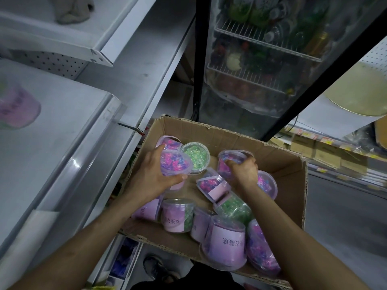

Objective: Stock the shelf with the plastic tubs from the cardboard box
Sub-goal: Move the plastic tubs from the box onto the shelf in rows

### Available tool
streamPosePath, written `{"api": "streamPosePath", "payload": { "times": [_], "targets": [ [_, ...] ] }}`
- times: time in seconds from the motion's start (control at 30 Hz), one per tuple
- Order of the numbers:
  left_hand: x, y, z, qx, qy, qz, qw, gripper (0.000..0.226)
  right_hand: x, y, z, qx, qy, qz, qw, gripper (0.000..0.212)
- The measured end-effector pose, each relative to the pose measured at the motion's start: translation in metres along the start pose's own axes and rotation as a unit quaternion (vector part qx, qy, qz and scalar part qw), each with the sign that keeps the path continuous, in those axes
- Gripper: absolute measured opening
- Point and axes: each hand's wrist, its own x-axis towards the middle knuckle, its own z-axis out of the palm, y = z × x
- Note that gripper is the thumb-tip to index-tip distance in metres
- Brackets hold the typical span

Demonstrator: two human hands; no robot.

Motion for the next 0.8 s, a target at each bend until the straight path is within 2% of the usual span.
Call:
{"api": "streamPosePath", "payload": {
  "times": [0.17,0.27,0.37,0.6,0.8],
  "targets": [
    [-0.002,0.003,0.004,-0.006,0.001,0.005,1.0,0.119,0.011,-0.008,0.002,-0.048,-0.042,0.028,0.998,0.099],
    [-0.006,0.004,0.003,-0.011,0.0,0.0,1.0,0.122,0.01,-0.007,0.008,-0.097,-0.027,0.026,0.995,0.108],
    [-0.009,0.004,0.001,-0.011,0.005,-0.001,1.0,0.123,0.002,-0.005,0.013,-0.112,0.008,0.013,0.994,0.108],
    [-0.014,0.004,-0.007,0.008,0.027,0.017,0.999,0.12,-0.01,0.006,0.012,-0.048,0.047,-0.026,0.997,0.108],
    [-0.019,0.008,-0.013,-0.011,0.044,0.048,0.998,0.116,-0.033,0.012,-0.012,0.04,0.026,-0.111,0.993,0.107]
  ]
}}
